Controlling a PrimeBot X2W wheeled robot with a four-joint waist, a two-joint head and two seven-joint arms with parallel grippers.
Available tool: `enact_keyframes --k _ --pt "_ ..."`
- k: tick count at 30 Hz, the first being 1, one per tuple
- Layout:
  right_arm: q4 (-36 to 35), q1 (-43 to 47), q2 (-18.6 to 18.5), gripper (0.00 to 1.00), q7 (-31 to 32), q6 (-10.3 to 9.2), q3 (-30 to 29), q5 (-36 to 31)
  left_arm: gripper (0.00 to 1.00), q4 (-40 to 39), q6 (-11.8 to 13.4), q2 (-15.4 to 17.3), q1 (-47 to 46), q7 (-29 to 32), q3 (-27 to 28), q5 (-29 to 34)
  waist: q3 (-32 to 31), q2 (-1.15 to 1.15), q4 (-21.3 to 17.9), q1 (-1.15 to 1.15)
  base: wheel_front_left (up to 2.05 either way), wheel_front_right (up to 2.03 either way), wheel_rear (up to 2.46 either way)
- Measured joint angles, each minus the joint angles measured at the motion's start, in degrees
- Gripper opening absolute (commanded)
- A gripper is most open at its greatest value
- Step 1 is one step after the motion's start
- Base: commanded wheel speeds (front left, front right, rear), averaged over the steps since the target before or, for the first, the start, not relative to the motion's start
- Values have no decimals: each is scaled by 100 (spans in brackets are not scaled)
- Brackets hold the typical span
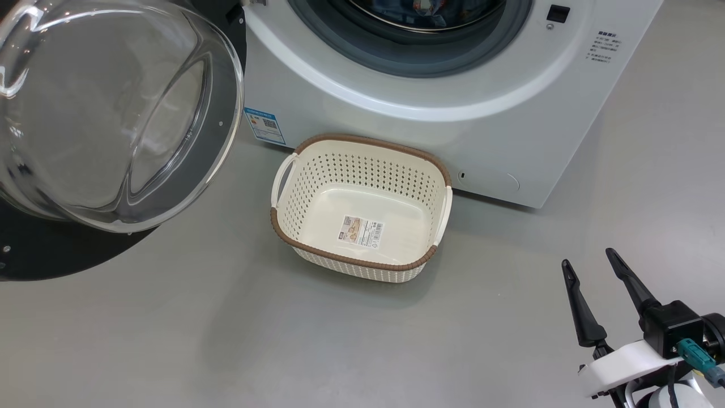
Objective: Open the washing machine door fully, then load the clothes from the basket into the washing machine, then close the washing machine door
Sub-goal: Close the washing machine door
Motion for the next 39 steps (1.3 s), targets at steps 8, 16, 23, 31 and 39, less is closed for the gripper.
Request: enact_keyframes --k 8,16,23,31,39 --pt "-9 -10 -2 100 0 0 22 -4 0 478 1 -94 -128 758 -214 -248 153 0 45 0 0 0 0" --pt "-1 -115 -19 100 0 0 86 -4 0 628 1 -49 -515 934 -189 -316 225 0 57 0 0 0 0" --pt "4 -121 -33 100 0 0 65 -4 0 876 1 -93 -636 1338 -310 -368 248 0 31 0 0 0 0" --pt "14 -121 -45 100 0 0 42 -4 0 981 1 -140 -638 1892 -557 -424 239 0 58 0 0 0 0" --pt "26 -130 -87 100 0 0 45 -4 0 1082 1 -155 -698 2373 -597 -648 206 0 116 0 0 0 0"
